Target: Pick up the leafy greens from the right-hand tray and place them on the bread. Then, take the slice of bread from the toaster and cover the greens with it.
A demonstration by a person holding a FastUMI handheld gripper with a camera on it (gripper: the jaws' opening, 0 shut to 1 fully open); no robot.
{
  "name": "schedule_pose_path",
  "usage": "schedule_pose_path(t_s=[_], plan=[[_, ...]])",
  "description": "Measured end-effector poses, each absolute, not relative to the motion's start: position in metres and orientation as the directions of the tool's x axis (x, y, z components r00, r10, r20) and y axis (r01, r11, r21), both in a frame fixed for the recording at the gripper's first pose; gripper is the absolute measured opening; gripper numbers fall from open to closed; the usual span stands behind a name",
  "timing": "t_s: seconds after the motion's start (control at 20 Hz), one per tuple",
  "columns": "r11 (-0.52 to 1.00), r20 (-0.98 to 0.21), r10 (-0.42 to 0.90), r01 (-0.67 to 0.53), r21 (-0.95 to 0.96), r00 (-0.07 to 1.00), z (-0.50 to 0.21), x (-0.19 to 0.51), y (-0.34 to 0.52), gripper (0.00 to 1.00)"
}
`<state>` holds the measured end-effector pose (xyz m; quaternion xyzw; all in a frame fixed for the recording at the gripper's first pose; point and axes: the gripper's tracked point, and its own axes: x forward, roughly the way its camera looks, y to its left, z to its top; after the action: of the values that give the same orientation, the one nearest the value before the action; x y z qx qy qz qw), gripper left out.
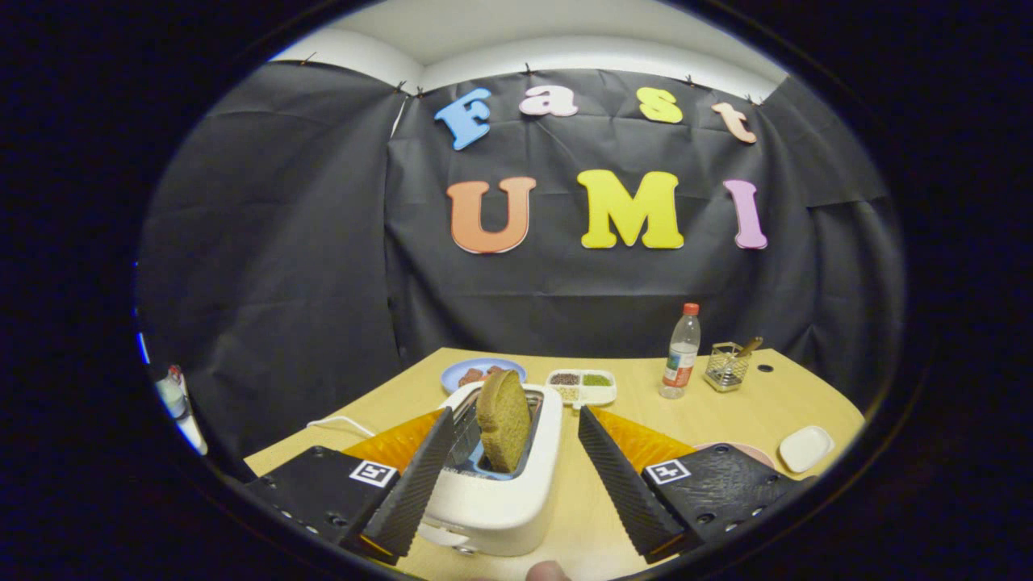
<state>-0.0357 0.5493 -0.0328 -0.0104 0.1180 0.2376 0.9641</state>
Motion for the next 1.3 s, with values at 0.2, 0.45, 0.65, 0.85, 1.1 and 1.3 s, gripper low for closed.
schedule_pose_path(t_s=[0.2,0.45,0.65,0.85,1.1,1.3], plan=[[0.879,-0.302,0.463,-0.474,0.041,0.833,-0.046,-0.026,0.572,0.95],[0.915,-0.359,0.382,-0.403,0.017,0.851,-0.057,-0.004,0.577,0.71],[0.92,-0.411,0.359,-0.391,0.008,0.838,-0.071,0.006,0.579,0.43],[0.928,-0.406,0.341,-0.373,0.0,0.848,-0.062,0.01,0.575,0.19],[0.912,-0.368,0.394,-0.408,0.043,0.842,-0.037,0.005,0.572,0.13],[0.898,-0.315,0.435,-0.429,0.092,0.843,-0.003,0.001,0.564,0.04]])
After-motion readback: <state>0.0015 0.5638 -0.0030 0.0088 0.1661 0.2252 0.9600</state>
